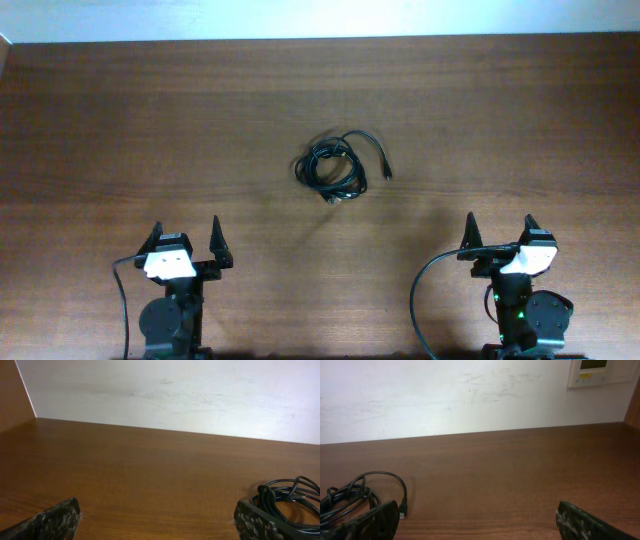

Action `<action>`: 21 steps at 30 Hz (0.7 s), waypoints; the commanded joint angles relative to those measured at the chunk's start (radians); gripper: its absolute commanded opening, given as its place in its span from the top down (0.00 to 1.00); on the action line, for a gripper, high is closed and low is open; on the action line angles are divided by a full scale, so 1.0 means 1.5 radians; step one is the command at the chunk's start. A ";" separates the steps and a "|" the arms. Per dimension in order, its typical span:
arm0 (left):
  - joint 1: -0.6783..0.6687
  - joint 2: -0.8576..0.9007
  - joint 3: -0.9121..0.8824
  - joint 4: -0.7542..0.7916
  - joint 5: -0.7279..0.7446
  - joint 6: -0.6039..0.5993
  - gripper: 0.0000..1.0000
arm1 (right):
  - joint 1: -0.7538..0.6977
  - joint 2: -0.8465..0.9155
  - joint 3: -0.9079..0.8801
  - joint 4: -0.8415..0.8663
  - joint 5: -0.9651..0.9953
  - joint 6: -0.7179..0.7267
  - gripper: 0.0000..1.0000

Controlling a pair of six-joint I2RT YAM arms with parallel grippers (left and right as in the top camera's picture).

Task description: Untangle cables

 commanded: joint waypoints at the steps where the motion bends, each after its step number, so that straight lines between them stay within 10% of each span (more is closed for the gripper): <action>1: 0.004 -0.004 -0.001 -0.003 -0.010 -0.009 0.01 | -0.004 -0.006 -0.003 -0.004 0.003 0.003 0.01; 21: 0.004 -0.004 -0.001 -0.006 0.016 -0.011 0.01 | -0.003 -0.006 -0.003 -0.003 -0.035 0.047 0.01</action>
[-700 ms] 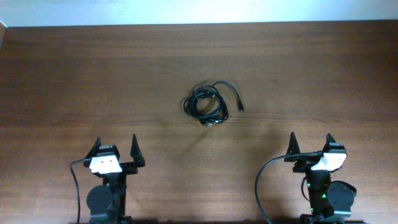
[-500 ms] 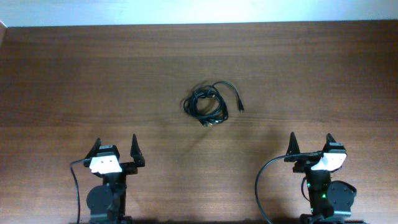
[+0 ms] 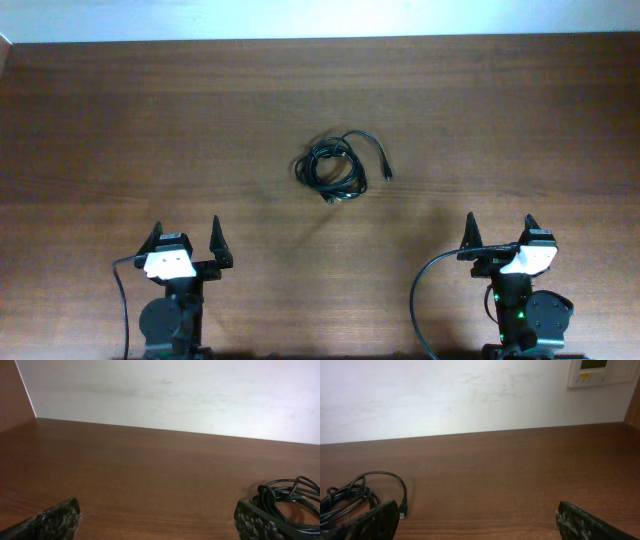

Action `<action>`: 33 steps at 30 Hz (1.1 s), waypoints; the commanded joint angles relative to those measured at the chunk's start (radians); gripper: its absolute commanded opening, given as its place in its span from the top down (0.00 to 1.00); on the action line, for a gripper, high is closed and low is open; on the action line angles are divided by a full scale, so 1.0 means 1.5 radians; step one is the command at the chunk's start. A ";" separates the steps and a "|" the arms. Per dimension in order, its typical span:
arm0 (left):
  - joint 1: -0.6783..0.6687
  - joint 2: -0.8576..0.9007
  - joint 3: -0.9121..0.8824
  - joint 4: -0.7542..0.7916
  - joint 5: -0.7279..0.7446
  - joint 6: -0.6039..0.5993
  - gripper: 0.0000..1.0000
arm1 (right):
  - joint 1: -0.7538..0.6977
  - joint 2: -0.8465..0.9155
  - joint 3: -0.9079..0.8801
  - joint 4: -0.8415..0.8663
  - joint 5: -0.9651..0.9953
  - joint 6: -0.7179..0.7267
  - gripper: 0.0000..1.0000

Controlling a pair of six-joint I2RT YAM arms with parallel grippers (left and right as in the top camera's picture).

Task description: Untangle cables

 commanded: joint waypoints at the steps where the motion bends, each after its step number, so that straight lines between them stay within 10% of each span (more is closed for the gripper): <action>1: 0.004 -0.003 -0.001 -0.006 0.028 -0.011 0.01 | -0.003 -0.006 -0.003 0.002 -0.068 0.117 0.01; 14: 0.003 0.164 0.238 -0.110 0.164 0.002 0.01 | -0.003 0.046 0.182 -0.050 -0.240 0.081 0.01; 24: 0.003 0.521 0.618 -0.356 0.247 0.097 0.01 | -0.003 0.608 0.937 -0.611 -0.220 -0.106 0.01; 28: -0.069 0.632 0.638 -0.369 0.256 0.095 0.01 | 0.034 0.766 1.018 -0.769 -0.191 -0.118 0.01; 33: -0.153 0.706 0.638 -0.359 0.222 0.095 0.01 | 0.171 0.935 1.018 -0.700 -0.288 -0.117 0.01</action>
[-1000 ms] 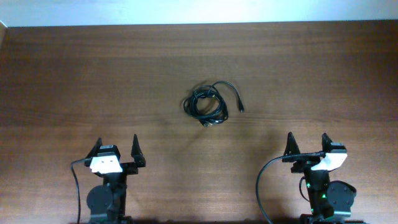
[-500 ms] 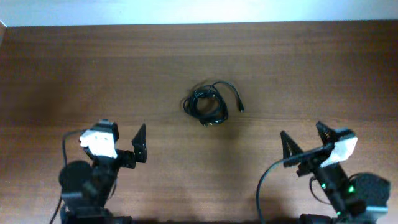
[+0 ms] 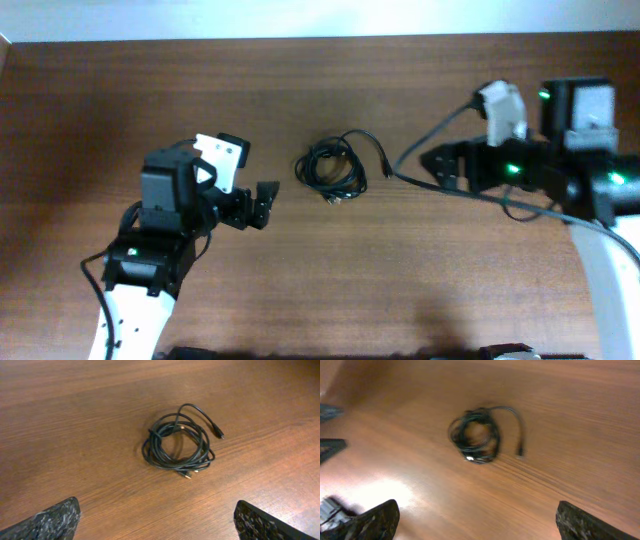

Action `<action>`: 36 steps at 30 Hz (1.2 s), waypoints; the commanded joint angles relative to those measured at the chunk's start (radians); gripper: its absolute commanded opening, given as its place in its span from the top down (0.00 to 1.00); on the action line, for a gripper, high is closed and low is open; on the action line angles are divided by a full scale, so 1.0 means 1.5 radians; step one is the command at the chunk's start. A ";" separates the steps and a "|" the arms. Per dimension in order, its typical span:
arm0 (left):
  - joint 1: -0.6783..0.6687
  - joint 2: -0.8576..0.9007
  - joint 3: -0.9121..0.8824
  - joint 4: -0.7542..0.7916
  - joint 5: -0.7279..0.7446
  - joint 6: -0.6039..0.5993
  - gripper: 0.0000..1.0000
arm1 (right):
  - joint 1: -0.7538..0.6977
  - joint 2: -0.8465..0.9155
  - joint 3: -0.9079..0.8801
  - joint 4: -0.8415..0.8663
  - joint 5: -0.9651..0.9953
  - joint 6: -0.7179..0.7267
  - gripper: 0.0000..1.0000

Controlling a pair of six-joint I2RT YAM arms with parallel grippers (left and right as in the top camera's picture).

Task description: Untangle cables

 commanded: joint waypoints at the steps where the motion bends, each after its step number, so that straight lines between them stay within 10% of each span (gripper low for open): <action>1: -0.019 0.027 0.012 0.006 -0.015 0.011 0.01 | 0.081 0.090 0.006 0.017 0.056 -0.007 0.01; 5: -0.019 0.041 0.012 0.005 -0.015 0.011 0.01 | 0.186 0.223 0.006 0.059 0.231 -0.007 0.01; 27: -0.019 0.042 0.012 -0.002 -0.051 0.011 0.01 | 0.153 0.361 0.020 0.226 0.270 -0.019 0.01; 36: -0.019 0.042 0.012 -0.020 -0.053 0.011 0.01 | 0.152 0.182 0.149 0.371 0.230 -0.132 0.01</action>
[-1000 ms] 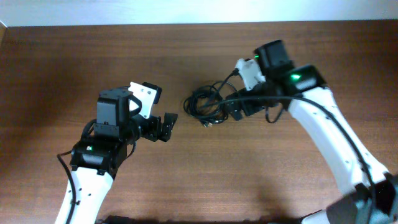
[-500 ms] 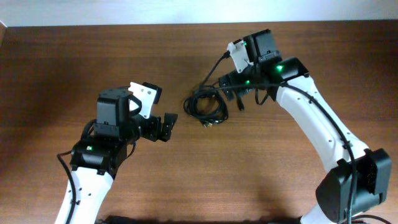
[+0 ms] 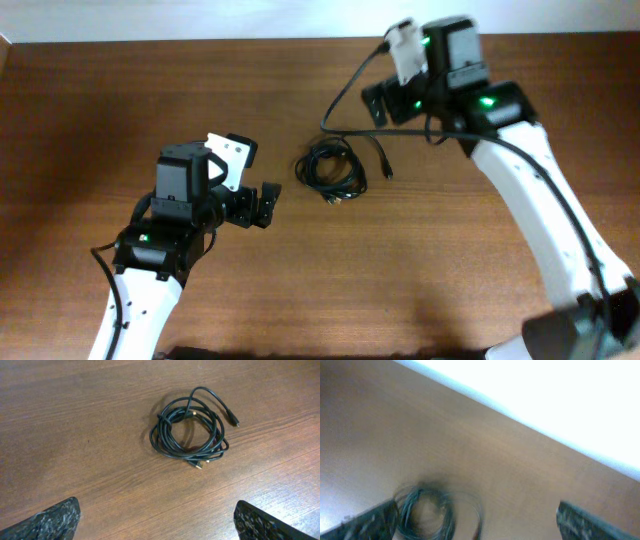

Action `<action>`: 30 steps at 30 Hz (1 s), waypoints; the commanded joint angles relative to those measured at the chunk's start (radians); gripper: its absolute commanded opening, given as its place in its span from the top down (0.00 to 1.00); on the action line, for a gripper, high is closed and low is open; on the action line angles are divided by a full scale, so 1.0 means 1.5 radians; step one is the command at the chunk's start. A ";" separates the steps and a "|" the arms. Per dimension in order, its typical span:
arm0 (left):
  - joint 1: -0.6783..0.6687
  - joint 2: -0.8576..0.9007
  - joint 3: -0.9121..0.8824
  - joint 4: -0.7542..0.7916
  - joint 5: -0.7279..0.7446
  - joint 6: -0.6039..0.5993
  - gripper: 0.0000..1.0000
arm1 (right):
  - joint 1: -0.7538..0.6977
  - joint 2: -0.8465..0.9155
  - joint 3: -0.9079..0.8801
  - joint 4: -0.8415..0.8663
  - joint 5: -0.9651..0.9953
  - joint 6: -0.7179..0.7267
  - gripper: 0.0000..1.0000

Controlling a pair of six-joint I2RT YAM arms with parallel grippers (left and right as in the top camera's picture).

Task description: Untangle cables

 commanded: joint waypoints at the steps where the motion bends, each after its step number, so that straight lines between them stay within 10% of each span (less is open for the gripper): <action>1: -0.002 0.002 0.011 -0.012 -0.009 0.011 0.01 | -0.001 -0.051 0.025 0.125 -0.010 -0.068 0.01; 7: -0.002 0.019 0.011 -0.027 -0.009 0.011 0.01 | -0.027 -0.163 -0.115 0.138 0.011 -0.068 0.01; 12: -0.002 0.020 0.011 -0.034 -0.009 0.011 0.01 | -0.075 -0.587 -0.577 0.389 0.036 -0.045 0.00; 15: -0.002 0.020 0.011 -0.027 -0.009 0.011 0.01 | -0.075 -0.728 -0.656 0.256 0.117 0.101 0.01; 16: -0.002 0.020 0.011 -0.019 -0.009 0.011 0.01 | -0.075 -0.728 -0.662 0.191 0.098 0.238 0.01; 24: -0.002 0.020 0.011 -0.020 -0.009 0.011 0.01 | -0.043 -0.210 -0.706 0.391 -0.169 0.086 0.08; 30: -0.002 0.020 0.011 -0.020 -0.009 0.011 0.01 | 0.004 -0.143 -0.690 0.497 -0.129 0.004 0.06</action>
